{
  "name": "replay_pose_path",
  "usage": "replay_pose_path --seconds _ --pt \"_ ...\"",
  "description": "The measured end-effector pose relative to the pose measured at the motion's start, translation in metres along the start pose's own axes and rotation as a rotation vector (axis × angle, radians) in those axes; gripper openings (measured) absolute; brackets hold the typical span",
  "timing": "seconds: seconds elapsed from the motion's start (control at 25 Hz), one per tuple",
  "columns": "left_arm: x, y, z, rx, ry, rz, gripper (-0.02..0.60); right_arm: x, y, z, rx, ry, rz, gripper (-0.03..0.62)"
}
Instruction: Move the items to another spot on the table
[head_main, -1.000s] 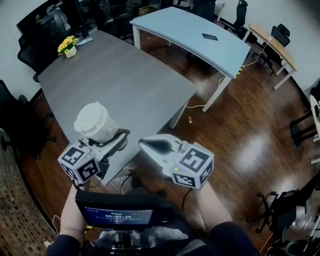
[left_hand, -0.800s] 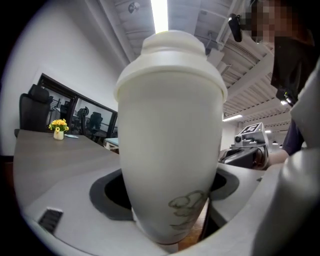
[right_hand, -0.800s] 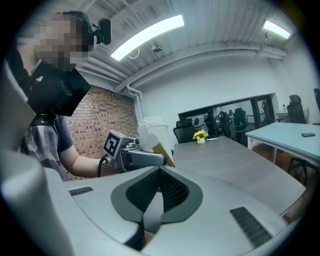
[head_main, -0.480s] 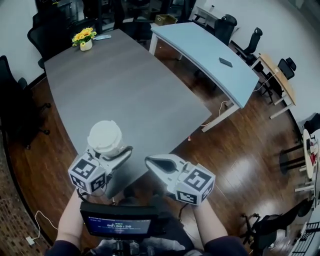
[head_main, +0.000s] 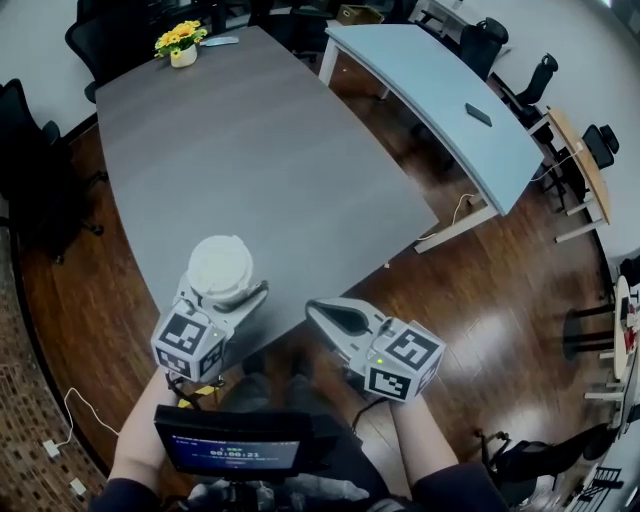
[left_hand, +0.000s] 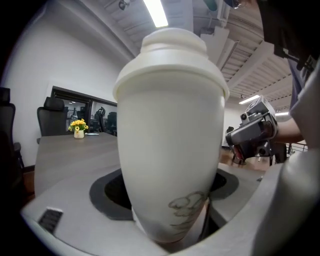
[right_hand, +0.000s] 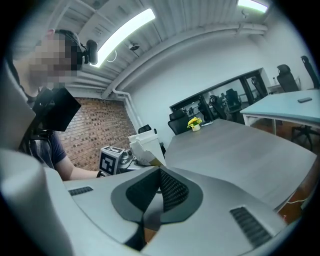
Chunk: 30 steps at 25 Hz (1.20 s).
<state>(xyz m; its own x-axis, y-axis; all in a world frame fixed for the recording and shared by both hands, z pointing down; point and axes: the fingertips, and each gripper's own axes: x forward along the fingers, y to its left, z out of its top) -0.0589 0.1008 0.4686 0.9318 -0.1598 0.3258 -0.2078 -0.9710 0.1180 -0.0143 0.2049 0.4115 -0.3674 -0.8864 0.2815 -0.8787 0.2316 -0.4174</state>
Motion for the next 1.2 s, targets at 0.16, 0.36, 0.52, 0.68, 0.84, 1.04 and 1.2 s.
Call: replay_pose_path --seconds 0.16,0.36,0.52,0.68,0.84,1.04,1.2 --pt "0.018 -0.004 -0.021 0.006 0.046 0.044 0.425 -0.002 -0.013 -0.003 -0.002 0.014 0.023 -0.017" --pt "0.036 -0.022 -0.046 0.049 0.088 0.045 0.425 -0.013 -0.015 -0.014 -0.029 0.060 0.045 -0.017" --pt "0.057 -0.039 -0.063 0.066 0.107 -0.002 0.426 -0.031 -0.026 -0.023 0.017 0.071 0.020 -0.017" --pt "0.068 -0.044 -0.078 0.082 0.110 -0.013 0.426 -0.042 -0.034 -0.030 0.023 0.094 -0.001 -0.017" --pt "0.061 -0.044 -0.092 0.086 0.124 0.001 0.425 -0.043 -0.032 -0.033 0.036 0.093 0.005 -0.017" --pt "0.049 -0.042 -0.103 0.112 0.146 0.010 0.426 -0.034 -0.029 -0.033 0.052 0.091 0.031 -0.017" --pt "0.036 -0.042 -0.111 0.151 0.141 0.001 0.428 -0.015 -0.023 -0.034 0.060 0.096 0.064 -0.017"
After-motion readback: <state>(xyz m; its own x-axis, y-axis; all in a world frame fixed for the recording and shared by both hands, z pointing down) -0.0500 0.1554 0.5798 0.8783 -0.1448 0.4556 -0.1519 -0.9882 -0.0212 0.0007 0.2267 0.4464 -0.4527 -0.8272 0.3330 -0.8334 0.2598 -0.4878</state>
